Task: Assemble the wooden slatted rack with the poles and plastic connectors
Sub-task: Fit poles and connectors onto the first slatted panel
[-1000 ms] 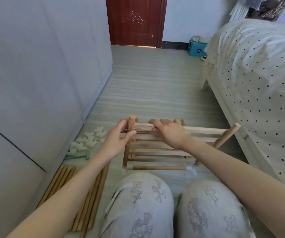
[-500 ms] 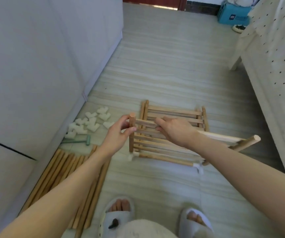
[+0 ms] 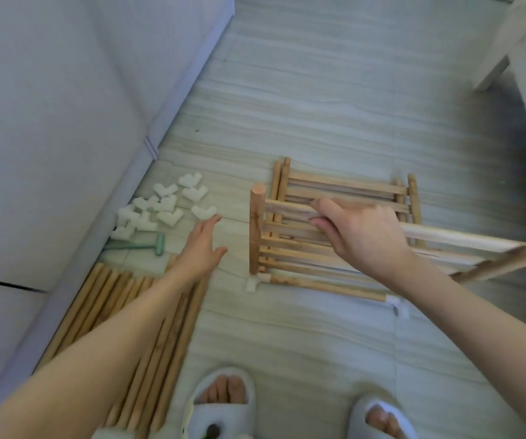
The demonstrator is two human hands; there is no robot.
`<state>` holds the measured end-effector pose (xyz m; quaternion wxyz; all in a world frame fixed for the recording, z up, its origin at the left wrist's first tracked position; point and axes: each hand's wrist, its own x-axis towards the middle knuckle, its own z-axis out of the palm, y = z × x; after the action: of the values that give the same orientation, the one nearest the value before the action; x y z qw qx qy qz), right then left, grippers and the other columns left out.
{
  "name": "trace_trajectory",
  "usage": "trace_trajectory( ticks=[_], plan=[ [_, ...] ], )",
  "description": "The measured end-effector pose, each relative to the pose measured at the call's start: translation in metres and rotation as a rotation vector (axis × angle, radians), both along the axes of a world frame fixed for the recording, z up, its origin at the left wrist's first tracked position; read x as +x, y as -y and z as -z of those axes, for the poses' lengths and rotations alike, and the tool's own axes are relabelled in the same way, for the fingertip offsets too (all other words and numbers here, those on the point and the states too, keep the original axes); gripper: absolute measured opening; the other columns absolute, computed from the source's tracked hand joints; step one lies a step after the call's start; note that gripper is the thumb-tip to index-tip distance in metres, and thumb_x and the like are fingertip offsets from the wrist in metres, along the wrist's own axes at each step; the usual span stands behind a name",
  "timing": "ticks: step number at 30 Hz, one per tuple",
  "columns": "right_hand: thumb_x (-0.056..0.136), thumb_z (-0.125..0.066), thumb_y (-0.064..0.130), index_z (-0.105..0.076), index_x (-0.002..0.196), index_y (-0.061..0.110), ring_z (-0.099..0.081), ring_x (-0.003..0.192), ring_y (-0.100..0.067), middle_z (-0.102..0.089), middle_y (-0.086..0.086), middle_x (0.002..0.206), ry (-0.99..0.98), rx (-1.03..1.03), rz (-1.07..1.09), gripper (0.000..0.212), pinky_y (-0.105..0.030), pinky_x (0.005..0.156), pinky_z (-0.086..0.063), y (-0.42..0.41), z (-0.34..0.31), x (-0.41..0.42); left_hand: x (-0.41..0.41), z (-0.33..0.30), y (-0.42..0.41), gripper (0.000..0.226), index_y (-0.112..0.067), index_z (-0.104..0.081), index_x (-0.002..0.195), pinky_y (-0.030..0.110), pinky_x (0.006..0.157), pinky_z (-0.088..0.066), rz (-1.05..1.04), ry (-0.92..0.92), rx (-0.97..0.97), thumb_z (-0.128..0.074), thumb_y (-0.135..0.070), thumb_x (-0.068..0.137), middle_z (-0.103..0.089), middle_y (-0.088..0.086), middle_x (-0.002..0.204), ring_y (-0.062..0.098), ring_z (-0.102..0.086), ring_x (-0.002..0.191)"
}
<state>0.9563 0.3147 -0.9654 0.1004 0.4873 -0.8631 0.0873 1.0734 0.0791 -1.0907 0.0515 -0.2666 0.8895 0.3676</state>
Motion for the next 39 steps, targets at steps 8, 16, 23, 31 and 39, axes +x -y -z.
trace_trajectory(
  ticks=[8,16,23,31,39],
  plan=[
    [0.092,-0.040,0.034,-0.063,0.090,0.016,-0.055,0.044,-0.021,-0.061,0.006,0.065,0.029,-0.018,-0.012,0.030,-0.017,0.040,-0.018,0.001,0.001,-0.004,-0.058,0.038,0.047,0.074,-0.015,0.001,0.150,0.043,0.115,-0.017,0.058,0.384,-0.277,-0.043,-0.004,0.091,0.007,0.008,0.158,0.031,0.001,0.145],
    [0.093,-0.039,0.035,-0.061,0.091,0.018,-0.057,0.046,-0.023,-0.062,0.006,0.067,0.062,-0.026,0.001,0.028,-0.019,0.038,-0.029,-0.001,0.004,0.001,-0.046,0.068,0.025,0.047,-0.001,-0.033,0.133,0.046,0.091,-0.045,0.152,0.332,-0.320,-0.048,-0.006,0.089,-0.034,0.020,0.125,0.038,-0.048,0.107],
    [0.093,-0.038,0.035,-0.062,0.091,0.019,-0.056,0.047,-0.020,-0.061,0.007,0.067,0.074,0.015,0.035,0.029,-0.016,0.040,-0.015,-0.002,0.000,0.012,-0.035,0.045,0.013,0.028,-0.011,-0.057,0.117,0.033,0.077,-0.041,0.043,0.123,-0.326,-0.051,-0.025,0.093,-0.058,0.010,0.112,0.030,-0.055,0.106],
    [0.090,-0.036,0.035,-0.060,0.087,0.021,-0.056,0.045,-0.021,-0.060,0.006,0.064,0.079,0.027,0.069,0.028,-0.012,0.046,-0.002,-0.002,-0.002,0.017,-0.018,-0.033,-0.004,0.013,-0.010,-0.053,0.089,0.036,0.087,-0.053,-0.485,-0.347,0.504,-0.063,-0.017,0.089,-0.058,0.008,0.102,0.014,-0.057,0.084],
    [0.088,-0.037,0.035,-0.056,0.085,0.020,-0.052,0.039,-0.020,-0.057,0.006,0.059,0.047,0.018,0.071,0.025,-0.014,0.039,-0.005,-0.006,-0.008,0.027,0.021,-0.133,-0.025,0.010,-0.016,-0.060,0.101,0.009,0.059,-0.045,-0.336,-0.533,0.407,-0.057,-0.019,0.092,-0.058,-0.006,0.091,0.001,-0.056,0.073]
  ],
)
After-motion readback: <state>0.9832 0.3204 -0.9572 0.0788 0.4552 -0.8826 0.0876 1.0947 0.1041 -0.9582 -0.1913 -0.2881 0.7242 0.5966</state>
